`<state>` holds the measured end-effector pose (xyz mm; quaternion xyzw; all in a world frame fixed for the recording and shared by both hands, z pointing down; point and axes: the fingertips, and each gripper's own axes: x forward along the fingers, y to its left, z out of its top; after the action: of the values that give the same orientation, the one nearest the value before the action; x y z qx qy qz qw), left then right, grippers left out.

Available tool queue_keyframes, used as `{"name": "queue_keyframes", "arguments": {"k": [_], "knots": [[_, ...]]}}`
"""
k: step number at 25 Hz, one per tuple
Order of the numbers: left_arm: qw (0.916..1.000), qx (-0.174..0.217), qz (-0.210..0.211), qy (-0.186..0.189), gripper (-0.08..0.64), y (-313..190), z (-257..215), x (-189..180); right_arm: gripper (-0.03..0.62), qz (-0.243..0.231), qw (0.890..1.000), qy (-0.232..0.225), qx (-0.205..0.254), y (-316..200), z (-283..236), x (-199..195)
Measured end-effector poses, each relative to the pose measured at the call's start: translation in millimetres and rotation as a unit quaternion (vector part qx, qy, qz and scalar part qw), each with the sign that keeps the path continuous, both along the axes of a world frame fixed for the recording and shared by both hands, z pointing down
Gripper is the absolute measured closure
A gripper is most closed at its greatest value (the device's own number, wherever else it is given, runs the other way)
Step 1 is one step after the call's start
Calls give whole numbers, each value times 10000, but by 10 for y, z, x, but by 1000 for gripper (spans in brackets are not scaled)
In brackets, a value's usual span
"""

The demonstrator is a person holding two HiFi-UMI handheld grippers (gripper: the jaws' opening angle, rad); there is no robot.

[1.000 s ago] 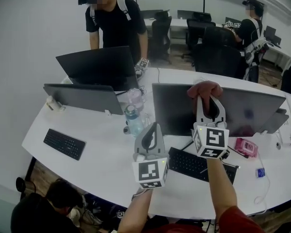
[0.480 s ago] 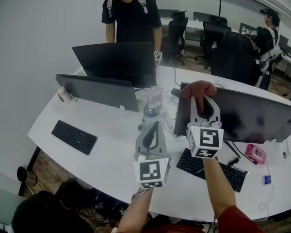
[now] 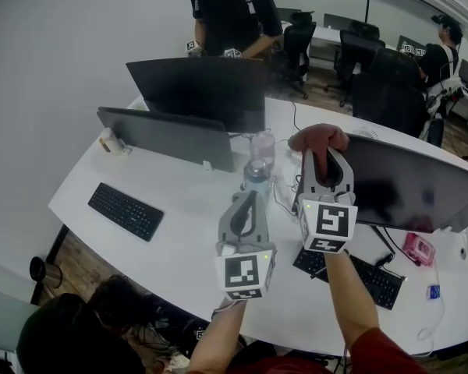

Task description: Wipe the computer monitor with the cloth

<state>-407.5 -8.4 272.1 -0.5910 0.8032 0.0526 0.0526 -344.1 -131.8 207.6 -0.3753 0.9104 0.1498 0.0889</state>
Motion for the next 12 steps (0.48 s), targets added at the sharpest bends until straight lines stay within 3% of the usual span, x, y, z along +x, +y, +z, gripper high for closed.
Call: {"name": "queue_keyframes", "arguments": {"k": [12], "knots": [[9999,-128,11,102,537,-49,245,-15,515,-5,9999,81,-69,32,343,-34]]}}
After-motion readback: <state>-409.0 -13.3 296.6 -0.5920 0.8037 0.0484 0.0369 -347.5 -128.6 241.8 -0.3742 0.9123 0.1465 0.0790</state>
